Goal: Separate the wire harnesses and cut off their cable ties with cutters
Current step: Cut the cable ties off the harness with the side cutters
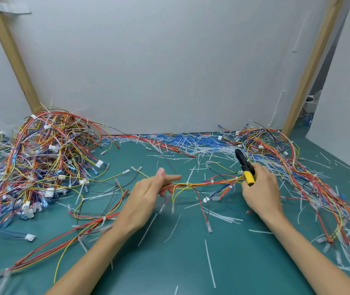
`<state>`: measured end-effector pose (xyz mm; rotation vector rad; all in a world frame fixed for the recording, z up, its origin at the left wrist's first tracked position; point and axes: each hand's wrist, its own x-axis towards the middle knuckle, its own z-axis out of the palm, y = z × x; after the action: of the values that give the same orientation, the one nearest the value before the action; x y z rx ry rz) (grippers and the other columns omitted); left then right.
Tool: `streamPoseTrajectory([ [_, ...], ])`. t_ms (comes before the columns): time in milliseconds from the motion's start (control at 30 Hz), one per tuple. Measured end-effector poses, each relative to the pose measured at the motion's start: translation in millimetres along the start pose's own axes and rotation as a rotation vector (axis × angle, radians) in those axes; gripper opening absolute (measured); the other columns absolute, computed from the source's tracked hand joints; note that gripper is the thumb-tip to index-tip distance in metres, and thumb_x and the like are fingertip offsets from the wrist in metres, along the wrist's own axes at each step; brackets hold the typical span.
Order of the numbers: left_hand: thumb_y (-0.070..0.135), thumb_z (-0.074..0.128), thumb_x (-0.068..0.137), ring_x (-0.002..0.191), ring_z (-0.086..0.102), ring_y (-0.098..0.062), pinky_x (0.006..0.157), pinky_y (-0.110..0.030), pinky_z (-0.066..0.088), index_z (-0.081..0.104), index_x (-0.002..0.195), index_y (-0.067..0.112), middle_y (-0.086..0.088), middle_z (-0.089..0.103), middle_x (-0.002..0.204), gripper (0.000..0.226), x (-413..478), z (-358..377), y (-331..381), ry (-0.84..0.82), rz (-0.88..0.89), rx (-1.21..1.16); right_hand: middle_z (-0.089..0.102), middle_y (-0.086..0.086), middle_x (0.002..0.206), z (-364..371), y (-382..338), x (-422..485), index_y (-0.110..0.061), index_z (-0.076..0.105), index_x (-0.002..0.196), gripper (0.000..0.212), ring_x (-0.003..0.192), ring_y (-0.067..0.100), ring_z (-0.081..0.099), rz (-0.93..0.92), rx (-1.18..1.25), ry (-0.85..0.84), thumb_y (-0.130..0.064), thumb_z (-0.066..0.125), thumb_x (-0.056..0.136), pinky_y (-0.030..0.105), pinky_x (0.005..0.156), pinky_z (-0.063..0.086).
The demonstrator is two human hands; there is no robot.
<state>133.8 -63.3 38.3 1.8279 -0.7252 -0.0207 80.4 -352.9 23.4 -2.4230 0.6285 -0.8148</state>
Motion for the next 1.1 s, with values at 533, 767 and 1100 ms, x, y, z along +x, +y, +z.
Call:
streamPoseTrajectory([
  [533, 0.038, 0.049, 0.085, 0.095, 0.047, -0.015, 0.087, -0.038, 0.035, 0.057, 0.106, 0.027, 0.01, 0.04, 0.095, 0.025, 1, 12, -17, 0.246, 0.179, 0.733, 0.062, -0.001, 0.1, -32, 14, 23, -0.029, 0.058, 0.115, 0.068, 0.09, 0.023, 0.059, 0.129, 0.151, -0.288, -0.033, 0.097, 0.059, 0.031, 0.07, 0.041],
  [767, 0.068, 0.022, 0.098, 0.094, 0.04, -0.013, 0.09, -0.033, 0.034, 0.055, 0.107, 0.028, 0.011, 0.037, 0.095, 0.053, 3, 5, -22, 0.239, 0.129, 0.669, 0.067, 0.006, 0.088, -34, 27, 28, -0.004, 0.067, 0.112, 0.04, 0.072, 0.014, 0.061, 0.638, 1.066, 0.01, -0.039, 0.069, 0.092, 0.025, 0.068, 0.051],
  [1100, 0.085, 0.046, 0.077, 0.092, 0.045, -0.012, 0.084, -0.029, 0.039, 0.054, 0.109, 0.035, 0.017, 0.043, 0.101, 0.06, 2, 4, -23, 0.178, 0.107, 0.6, 0.062, 0.005, 0.083, -39, -1, 18, -0.028, 0.061, 0.115, 0.04, 0.071, 0.022, 0.064, 0.57, 1.388, -0.035, -0.061, 0.058, 0.092, 0.043, 0.071, 0.06],
])
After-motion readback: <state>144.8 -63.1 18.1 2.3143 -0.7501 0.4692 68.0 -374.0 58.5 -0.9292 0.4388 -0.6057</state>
